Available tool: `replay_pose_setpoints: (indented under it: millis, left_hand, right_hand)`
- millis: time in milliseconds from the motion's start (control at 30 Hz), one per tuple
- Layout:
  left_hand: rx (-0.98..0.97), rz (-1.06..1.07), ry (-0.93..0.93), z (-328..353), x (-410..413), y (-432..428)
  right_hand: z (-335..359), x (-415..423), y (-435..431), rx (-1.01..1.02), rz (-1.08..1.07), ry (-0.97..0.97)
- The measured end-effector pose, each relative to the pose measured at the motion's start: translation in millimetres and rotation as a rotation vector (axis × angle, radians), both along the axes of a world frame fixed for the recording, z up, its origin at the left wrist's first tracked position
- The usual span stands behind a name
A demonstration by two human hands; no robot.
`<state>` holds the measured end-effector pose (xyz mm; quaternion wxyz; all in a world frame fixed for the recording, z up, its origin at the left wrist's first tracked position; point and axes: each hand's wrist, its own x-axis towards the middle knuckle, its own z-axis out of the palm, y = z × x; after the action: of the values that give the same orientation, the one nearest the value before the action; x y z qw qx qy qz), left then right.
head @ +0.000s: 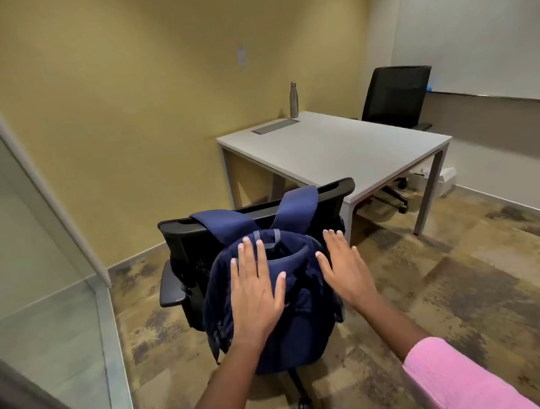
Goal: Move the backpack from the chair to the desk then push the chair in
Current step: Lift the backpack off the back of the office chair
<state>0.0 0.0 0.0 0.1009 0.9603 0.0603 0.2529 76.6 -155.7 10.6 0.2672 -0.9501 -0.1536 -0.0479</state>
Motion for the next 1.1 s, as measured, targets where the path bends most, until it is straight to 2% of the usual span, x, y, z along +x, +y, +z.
replay_pose_setpoints:
  millis: [100,300,367,500,600,700,767,867,1100]
  left_hand:
    - [0.014,-0.041,-0.017,12.3,14.0,-8.3]
    - [0.077,-0.087,0.082,33.4,57.3,-25.1]
    - [0.057,-0.065,0.076,41.9,71.9,-32.7]
    - [0.077,0.019,0.086,56.7,100.0,-46.8]
    - [0.089,0.107,0.117,67.1,120.8,-55.6]
    - [0.081,0.225,0.223,77.4,138.7,-63.2]
    - [0.064,0.279,0.302,84.6,149.7,-65.6]
    - [-0.044,0.293,0.364,91.9,160.4,-65.4]
    - [-0.234,0.261,0.172,87.9,158.8,-65.9]
  right_hand:
    - [6.7,10.8,0.1,-0.017,0.008,-0.061]
    - [26.4,41.6,-1.2,-0.065,0.047,-0.165]
    - [27.8,50.4,-7.7,-0.071,0.078,-0.218]
    - [32.3,65.6,-30.5,0.002,0.147,-0.447]
    - [44.6,86.9,-43.9,0.043,0.144,-0.519]
    - [53.3,111.0,-50.7,0.057,0.186,-0.441]
    - [52.8,126.2,-54.2,-0.009,0.219,-0.335]
    - [46.5,141.7,-60.7,-0.078,0.263,-0.179]
    - [46.2,155.0,-66.2,-0.027,0.322,-0.158]
